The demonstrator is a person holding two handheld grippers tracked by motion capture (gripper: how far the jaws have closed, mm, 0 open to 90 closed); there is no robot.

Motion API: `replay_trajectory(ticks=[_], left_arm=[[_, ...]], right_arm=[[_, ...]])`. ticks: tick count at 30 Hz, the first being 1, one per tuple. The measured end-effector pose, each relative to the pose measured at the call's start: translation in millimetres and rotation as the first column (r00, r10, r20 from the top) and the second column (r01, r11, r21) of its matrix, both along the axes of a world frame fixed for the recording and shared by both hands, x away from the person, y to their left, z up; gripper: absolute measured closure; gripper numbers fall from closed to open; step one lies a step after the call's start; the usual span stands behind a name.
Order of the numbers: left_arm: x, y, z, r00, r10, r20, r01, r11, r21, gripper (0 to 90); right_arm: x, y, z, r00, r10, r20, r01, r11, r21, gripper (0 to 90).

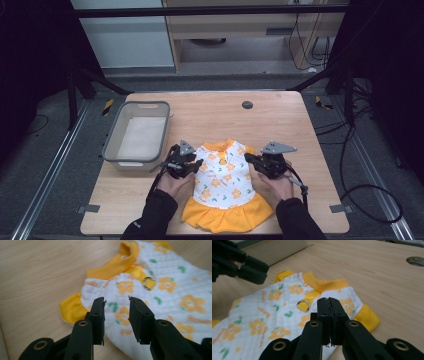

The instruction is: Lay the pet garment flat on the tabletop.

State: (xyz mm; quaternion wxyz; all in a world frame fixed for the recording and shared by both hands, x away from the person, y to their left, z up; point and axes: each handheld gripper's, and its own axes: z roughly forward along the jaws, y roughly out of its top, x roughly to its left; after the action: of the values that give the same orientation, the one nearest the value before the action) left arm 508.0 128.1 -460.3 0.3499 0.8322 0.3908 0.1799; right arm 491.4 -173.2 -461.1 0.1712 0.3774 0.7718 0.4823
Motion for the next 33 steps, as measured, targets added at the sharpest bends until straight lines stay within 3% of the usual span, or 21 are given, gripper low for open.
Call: replay_trajectory(ticks=[4,8,11,15,17,20,22,25,26,27,30,31,33], left_arm=[[20.0,-2.0,-16.9,0.9994,0.024,-0.027,-0.024,0.9997,0.007,66.5],[31.1,-4.5,-31.2,0.9993,0.022,-0.03,-0.022,0.9996,0.016,67.4],[36.5,-7.7,-33.7,0.9998,0.019,0.008,-0.02,0.9994,0.027,68.2],[49.9,-12.9,-33.3,0.9998,0.018,0.008,-0.019,0.9991,0.037,68.0],[57.9,-16.1,-32.2,0.9999,0.016,0.006,-0.016,0.9987,0.048,67.1],[59.8,-15.4,-29.3,0.9996,0.028,-0.001,-0.028,0.9984,0.049,63.4],[55.5,-11.0,-23.3,0.9992,0.035,-0.019,-0.035,0.9992,0.019,61.8],[34.2,-3.5,-7.7,0.9996,-0.015,0.024,0.016,0.9989,-0.043,61.9],[34.2,-3.5,-7.7,0.9996,-0.015,0.024,0.016,0.9989,-0.043,61.9],[20.6,-0.4,-3.6,0.999,-0.04,0.022,0.041,0.9971,-0.063,62.2],[8.1,0.5,-3.8,0.9974,-0.072,0.007,0.072,0.9963,-0.047,62.2],[0.4,0.8,-5.2,0.996,-0.089,-0.005,0.089,0.9953,-0.038,62.1],[-9.3,2.0,-8.4,0.9941,-0.107,-0.016,0.106,0.9934,-0.043,62.1]], right_arm=[[26.4,10.9,-11.5,0.9998,-0.007,-0.018,0.007,0.9999,-0.011,88.9],[40.6,22.1,-28.8,0.9979,-0.026,-0.059,0.021,0.9957,-0.09,88.6],[47.9,25.4,-39.4,0.9955,-0.049,-0.081,0.038,0.9899,-0.136,88.7],[56.0,26.4,-45.5,0.9924,-0.097,-0.076,0.083,0.9823,-0.168,89.7],[61.1,26.7,-46.0,0.9893,-0.135,-0.054,0.123,0.9735,-0.193,89.9],[62.2,26.1,-46.6,0.9876,-0.149,-0.051,0.137,0.9725,-0.189,89.9],[60.2,23.9,-44.8,0.9861,-0.16,-0.045,0.15,0.9741,-0.169,89.8],[49.2,16.5,-33.5,0.991,-0.13,-0.033,0.127,0.9877,-0.092,90.0],[49.2,16.5,-33.5,0.991,-0.13,-0.033,0.127,0.9877,-0.092,90.0],[39.2,12.5,-26.1,0.9946,-0.1,-0.027,0.099,0.9936,-0.055,90.0],[28.0,9.7,-21.3,0.997,-0.071,-0.031,0.069,0.9966,-0.045,90.0],[14.1,6.8,-19.4,0.9982,-0.035,-0.049,0.033,0.9983,-0.049,90.0],[9.1,5.9,-19.7,0.9985,-0.022,-0.05,0.02,0.9985,-0.051,89.9]])
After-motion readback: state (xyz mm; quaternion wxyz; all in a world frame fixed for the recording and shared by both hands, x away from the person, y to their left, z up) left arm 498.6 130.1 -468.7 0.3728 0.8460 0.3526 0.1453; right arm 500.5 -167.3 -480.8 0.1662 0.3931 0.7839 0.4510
